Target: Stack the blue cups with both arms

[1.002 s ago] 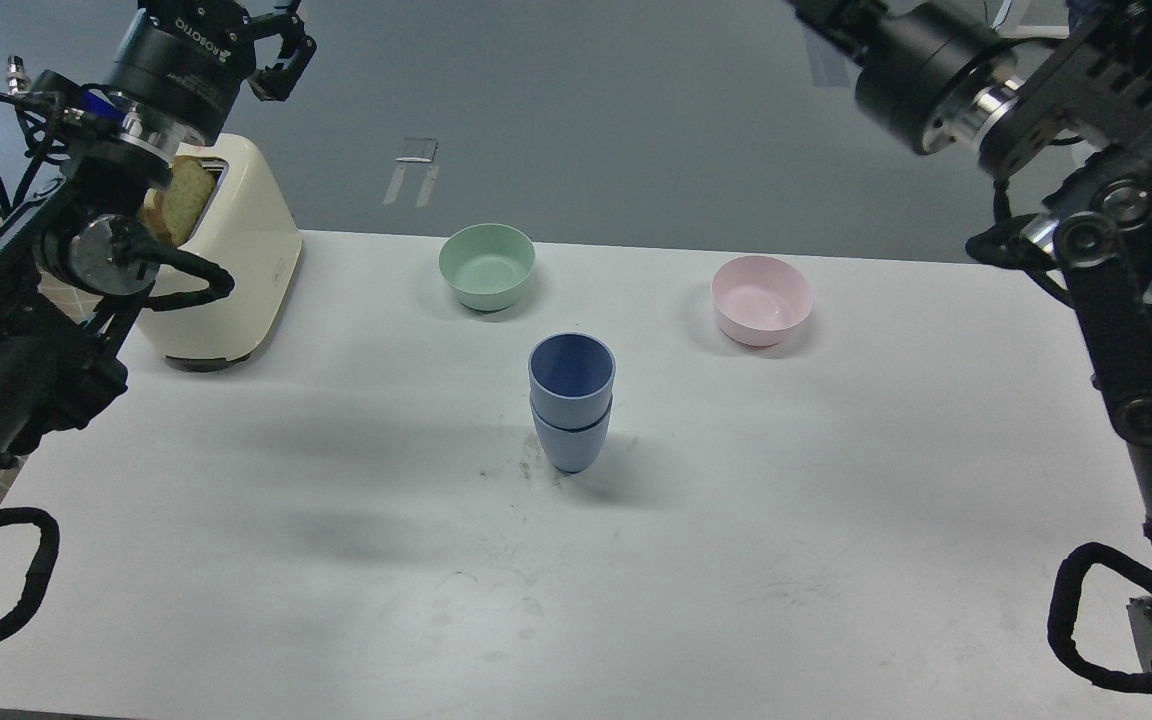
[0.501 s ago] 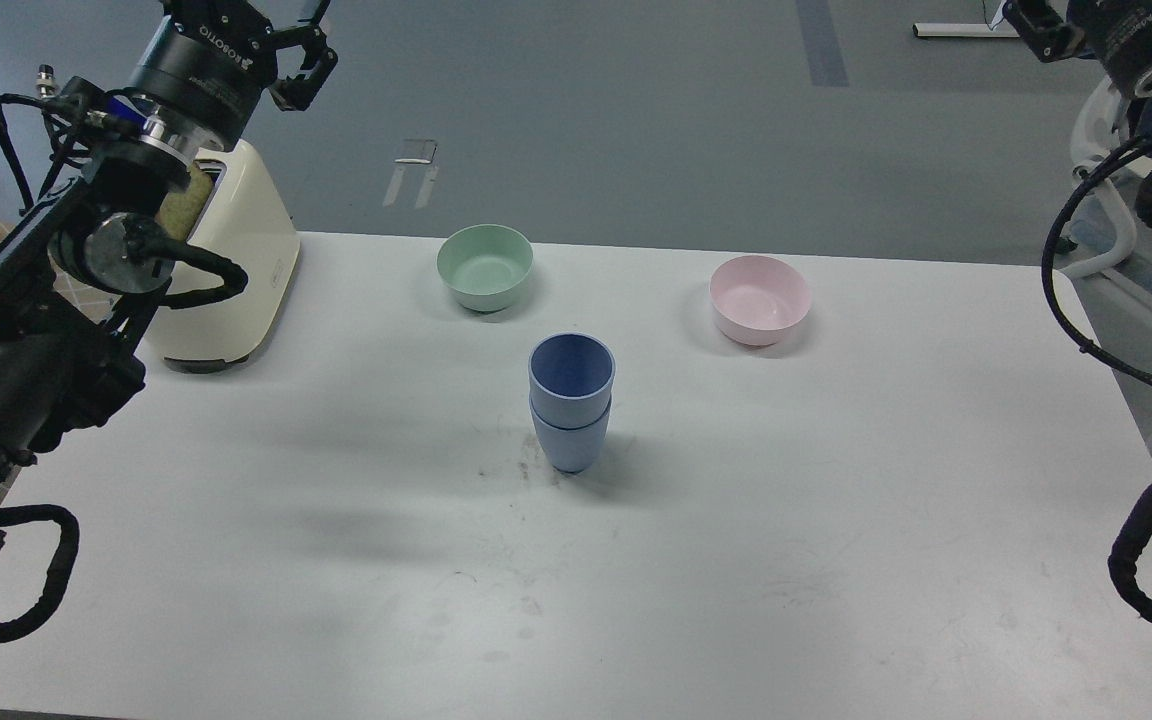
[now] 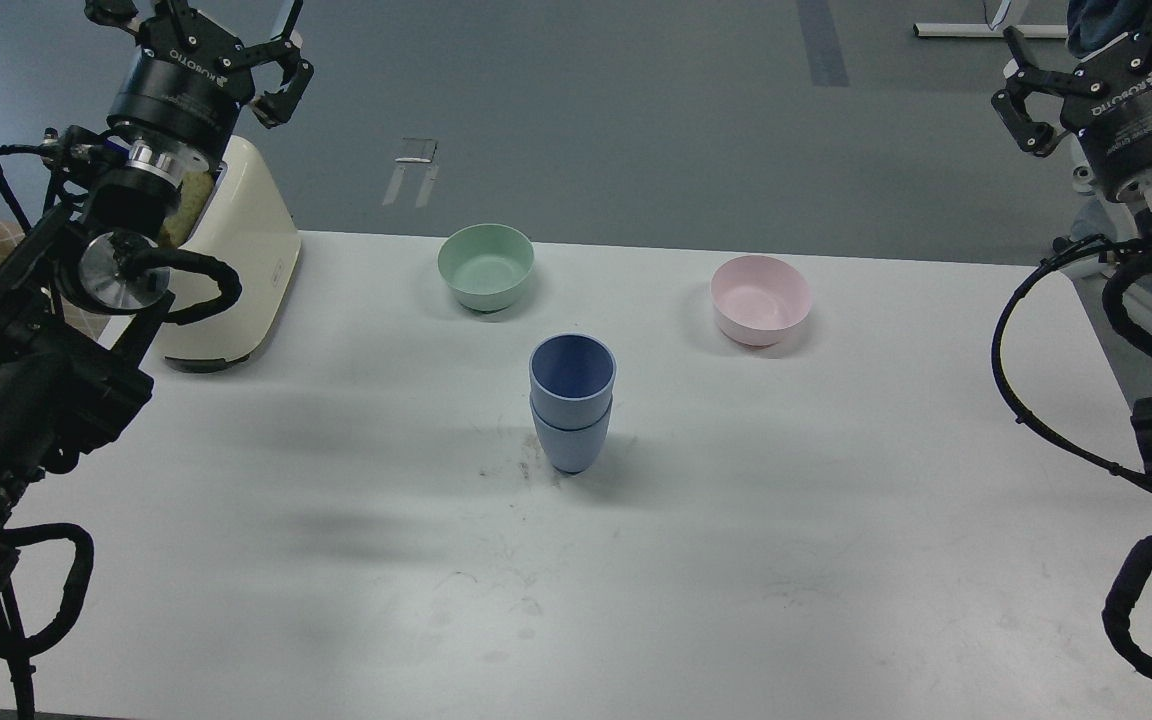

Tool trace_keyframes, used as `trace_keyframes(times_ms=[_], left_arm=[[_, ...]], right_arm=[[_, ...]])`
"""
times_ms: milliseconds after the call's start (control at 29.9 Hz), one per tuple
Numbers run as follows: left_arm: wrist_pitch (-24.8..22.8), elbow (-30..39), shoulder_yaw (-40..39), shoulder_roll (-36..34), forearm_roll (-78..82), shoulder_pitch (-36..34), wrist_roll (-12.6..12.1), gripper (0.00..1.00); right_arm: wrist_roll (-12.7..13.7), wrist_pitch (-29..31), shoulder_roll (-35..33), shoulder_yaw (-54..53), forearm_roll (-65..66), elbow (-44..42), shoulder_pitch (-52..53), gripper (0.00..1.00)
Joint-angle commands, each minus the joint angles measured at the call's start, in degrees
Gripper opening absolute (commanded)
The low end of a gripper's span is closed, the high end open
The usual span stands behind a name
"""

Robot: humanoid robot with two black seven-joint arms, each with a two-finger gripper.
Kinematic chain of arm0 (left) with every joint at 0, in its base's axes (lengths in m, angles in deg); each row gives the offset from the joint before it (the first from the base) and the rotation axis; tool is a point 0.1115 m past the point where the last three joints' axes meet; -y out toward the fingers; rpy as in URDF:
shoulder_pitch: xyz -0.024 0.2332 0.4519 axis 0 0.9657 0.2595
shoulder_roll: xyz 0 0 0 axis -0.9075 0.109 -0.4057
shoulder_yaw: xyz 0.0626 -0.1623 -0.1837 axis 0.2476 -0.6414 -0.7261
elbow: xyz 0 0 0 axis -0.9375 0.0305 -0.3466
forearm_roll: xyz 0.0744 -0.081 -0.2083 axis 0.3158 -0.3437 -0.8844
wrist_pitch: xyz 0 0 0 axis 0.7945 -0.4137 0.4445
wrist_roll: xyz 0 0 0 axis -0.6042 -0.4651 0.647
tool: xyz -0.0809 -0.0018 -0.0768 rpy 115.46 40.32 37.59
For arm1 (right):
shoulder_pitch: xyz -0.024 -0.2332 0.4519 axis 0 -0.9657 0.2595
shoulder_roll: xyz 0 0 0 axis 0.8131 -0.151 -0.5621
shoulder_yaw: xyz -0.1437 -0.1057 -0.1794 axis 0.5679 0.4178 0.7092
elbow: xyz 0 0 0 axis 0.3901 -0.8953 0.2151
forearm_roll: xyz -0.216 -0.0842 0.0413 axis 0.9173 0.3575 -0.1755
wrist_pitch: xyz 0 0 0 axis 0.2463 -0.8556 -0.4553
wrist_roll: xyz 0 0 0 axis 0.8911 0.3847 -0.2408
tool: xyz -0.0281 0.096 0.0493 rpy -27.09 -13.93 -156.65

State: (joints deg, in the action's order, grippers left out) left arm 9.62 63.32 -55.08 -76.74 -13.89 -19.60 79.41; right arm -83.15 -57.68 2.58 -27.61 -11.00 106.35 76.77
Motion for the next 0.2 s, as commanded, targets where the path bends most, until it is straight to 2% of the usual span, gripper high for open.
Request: trace_keyframes(times_ms=[0, 167], left_arm=[[-0.2, 0.0, -1.1, 0.4, 0.1, 0.1, 0.0, 0.98], [0.0, 0.8, -1.5, 0.3, 0.0, 0.1, 0.1, 0.98]], right_arm=[[0.0, 0.0, -0.3, -1.3, -1.0, 2.2, -1.6, 1.00], [0.0, 0.0, -0.2, -3.4, -1.0, 6.7, -3.4, 1.00]])
